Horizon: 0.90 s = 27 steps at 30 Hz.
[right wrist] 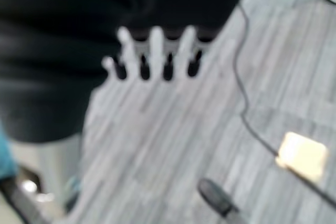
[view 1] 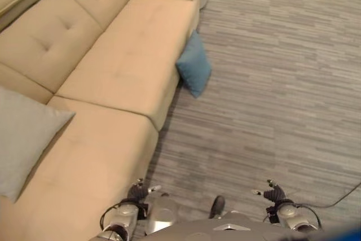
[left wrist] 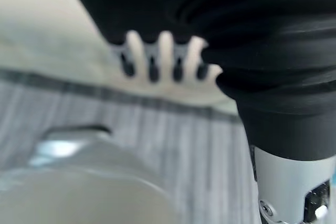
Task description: Pick up all the scattered cushions and arrange them neatly on the sofa.
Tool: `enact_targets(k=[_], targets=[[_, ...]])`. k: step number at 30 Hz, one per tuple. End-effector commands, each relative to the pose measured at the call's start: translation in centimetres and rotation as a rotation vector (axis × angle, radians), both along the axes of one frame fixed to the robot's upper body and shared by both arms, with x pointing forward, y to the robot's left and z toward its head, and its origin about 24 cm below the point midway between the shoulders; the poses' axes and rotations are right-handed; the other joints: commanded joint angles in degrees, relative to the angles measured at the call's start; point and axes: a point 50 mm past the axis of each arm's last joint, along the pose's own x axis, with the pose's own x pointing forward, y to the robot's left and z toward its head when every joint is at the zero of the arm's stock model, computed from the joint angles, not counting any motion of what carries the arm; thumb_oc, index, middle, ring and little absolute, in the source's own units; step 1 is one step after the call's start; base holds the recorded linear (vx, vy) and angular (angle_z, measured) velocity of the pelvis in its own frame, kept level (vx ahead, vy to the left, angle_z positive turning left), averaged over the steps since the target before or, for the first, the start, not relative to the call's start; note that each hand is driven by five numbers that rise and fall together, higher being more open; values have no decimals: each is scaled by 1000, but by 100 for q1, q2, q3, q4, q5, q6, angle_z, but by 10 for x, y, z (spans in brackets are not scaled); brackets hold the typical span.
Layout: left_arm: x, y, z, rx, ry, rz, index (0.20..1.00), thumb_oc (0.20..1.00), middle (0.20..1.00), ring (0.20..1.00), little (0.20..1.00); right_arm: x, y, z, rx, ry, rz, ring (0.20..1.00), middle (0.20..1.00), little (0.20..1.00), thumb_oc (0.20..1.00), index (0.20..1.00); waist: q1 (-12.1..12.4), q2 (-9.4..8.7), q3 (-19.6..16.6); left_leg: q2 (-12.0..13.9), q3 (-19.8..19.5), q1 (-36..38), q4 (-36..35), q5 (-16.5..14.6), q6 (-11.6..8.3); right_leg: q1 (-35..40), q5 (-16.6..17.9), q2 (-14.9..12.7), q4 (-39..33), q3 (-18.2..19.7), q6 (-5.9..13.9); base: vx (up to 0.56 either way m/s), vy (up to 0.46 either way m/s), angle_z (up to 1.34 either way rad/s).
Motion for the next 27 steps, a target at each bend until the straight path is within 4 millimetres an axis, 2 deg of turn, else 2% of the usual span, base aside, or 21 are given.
enact_targets(k=[1, 3, 4, 5, 6, 7, 8, 9, 10, 12, 13, 14, 16, 17, 18, 21, 23, 25, 26, 27], targets=[[23, -13, 7, -9, -72, -52, 1000, 1000, 1000, 1000, 1000, 33, -12, 18, -42, -124, 13, 1000, 1000, 1000, 1000, 1000, 23, 45, 114, -747, 320, 202, -1805, -59, 447, -76, 159, 53, 171, 178, 819, 385, -149, -10], [22, -14, 6, -5, -69, -63, 1000, 1000, 1000, 1000, 1000, 34, -11, 18, -39, -126, 12, 1000, 1000, 1000, 1000, 1000, 121, 84, 85, -878, 339, 71, -2224, 286, 479, 61, 53, 195, 153, 276, 820, 348, -73, -8], [19, -13, 6, -5, -65, -61, 1000, 1000, 1000, 1000, 1000, 39, -8, 19, -36, -138, 24, 1000, 1000, 1000, 1000, 1000, 270, 124, 58, -1003, 219, -139, -2349, 558, 445, 184, -64, 352, 206, 463, 803, 457, -25, -54], [16, -9, 5, -3, -65, -33, 1000, 1000, 1000, 1000, 1000, 41, -5, 19, -29, -140, 33, 1000, 1000, 1000, 1000, 1000, 361, 119, 14, -1027, 139, 9, -2349, 492, 507, 237, -221, 400, 380, 630, 795, 585, 56, -86], [11, -6, 4, -1, -55, -16, 1000, 1000, 1000, 1000, 1000, 39, -2, 17, -24, -130, 39, 1000, 1000, 1000, 1000, 1000, 388, 88, -100, -1094, 30, 220, -2351, 372, 651, 281, -318, 321, 721, 670, 846, 497, 109, -183], [9, -5, 4, -2, -49, -13, 1000, 1000, 1000, 1000, 1000, 38, -1, 16, -20, -124, 34, 1000, 1000, 1000, 1000, 1000, 407, 100, -119, -1097, 42, 342, -2381, 313, 714, 241, -329, 274, 1035, 680, 909, 534, 187, -190], [11, -4, 4, 3, -48, -21, 1000, 1000, 1000, 1000, 1000, 36, -1, 15, -17, -111, 29, 1000, 1000, 1000, 1000, 1000, 345, 148, -110, -1056, 83, 724, -2409, 118, 920, -267, 232, 6, 2316, 687, 1320, 457, 183, -172], [18, -4, 7, 7, -66, -39, 1000, 1000, 1000, 1000, 1000, 38, -2, 16, -14, -114, 21, 1000, 1000, 1000, 1000, 1000, 214, 228, -71, -1023, 25, 933, -2358, -35, 1011, -563, 442, -126, 2968, 615, 1397, 433, 177, -70], [21, -5, 8, 8, -74, -53, 1000, 1000, 1000, 1000, 1000, 36, -3, 15, -20, -106, 16, 1000, 1000, 1000, 1000, 1000, 184, 261, -65, -1004, 14, 1037, -2362, -118, 1040, -701, 457, -244, 3099, 507, 1347, 393, 63, -24], [27, -5, 11, 12, -87, -64, 1000, 1000, 1000, 1000, 1000, 29, -6, 12, -21, -82, 5, 1000, 1000, 1000, 1000, 1000, 51, 280, -110, -950, -130, 1408, -2549, -309, 994, -988, 322, -448, 2277, 319, 1137, 446, -102, 8], [28, -5, 11, 13, -89, -65, 1000, 1000, 1000, 1000, 1000, 30, -6, 13, -21, -87, 5, 1000, 1000, 1000, 1000, 1000, 7, 275, -106, -932, -169, 1510, -2599, -378, 949, -1009, 382, -513, 1838, 297, 1119, 492, -236, 19], [28, -5, 11, 14, -87, -58, 1000, 1000, 1000, 1000, 1000, 32, -4, 13, -22, -88, 14, 1000, 1000, 1000, 1000, 1000, -50, 243, -116, -879, -222, 1702, -2676, -513, 848, -1167, 638, -666, 1115, 260, 1179, 442, -218, 31], [26, -4, 10, 18, -77, -47, 1000, 1000, 1000, 1000, 1000, 31, -2, 12, -23, -78, 18, 1000, 1000, 1000, 1000, 1000, -142, 265, -123, -789, -281, 1910, -2701, -611, 781, -1239, 782, -639, 942, 396, 1238, 399, -180, 44], [22, -3, 8, 16, -66, -40, 1000, 1000, 1000, 1000, 1000, 28, -2, 11, -20, -70, 27, 1000, 1000, 1000, 1000, 1000, -187, 230, -156, -765, -337, 1945, -2656, -632, 736, -1167, 718, -559, 931, 551, 1220, 325, -176, 26], [18, -5, 6, 11, -58, -36, 1000, 1000, 1000, 1000, 1000, 27, 0, 10, -16, -65, 34, 1000, 1000, 1000, 1000, 1000, -192, 202, -197, -718, -312, 1975, -2625, -650, 698, -1093, 716, -509, 822, 543, 1187, 315, -201, 19], [20, -10, 6, -1, -61, -36, 1000, 1000, 1000, 1000, 1000, 23, -2, 9, -23, -60, 31, 1000, 1000, 1000, 1000, 1000, -174, 195, -251, -569, -377, 1808, -2164, -327, 454, -846, 603, -321, 703, 412, 1026, 216, -201, 45], [27, -12, 8, -12, -84, -32, 1000, 1000, 1000, 1000, 1000, 26, -5, 11, -22, -85, 5, 1000, 1000, 1000, 1000, 1000, -96, 123, -165, -511, -299, 1366, -1448, -59, 298, -634, 530, -304, 572, 220, 898, 110, -249, 63], [34, -15, 11, -21, -107, -39, 1000, 1000, 1000, 1000, 1000, 31, -6, 15, -25, -111, 7, 1000, 1000, 1000, 1000, 1000, 19, 46, -55, -486, -177, 1032, -986, 59, 277, -423, 451, -266, 449, 62, 817, 129, -265, 62], [38, -17, 12, -23, -114, -48, 1000, 1000, 1000, 1000, 1000, 32, -8, 16, -29, -113, 1, 1000, 1000, 1000, 1000, 1000, 93, 24, -16, -509, 57, 774, -974, 14, 312, -240, 342, -249, 337, -114, 783, 113, -190, 59], [38, -17, 12, -23, -114, -48, 1000, 1000, 1000, 1000, 1000, 32, -8, 16, -29, -113, 1, 1000, 1000, 1000, 1000, 1000, 91, 25, -13, -509, 54, 776, -966, 8, 313, -232, 342, -248, 332, -118, 785, 106, -154, 67]])
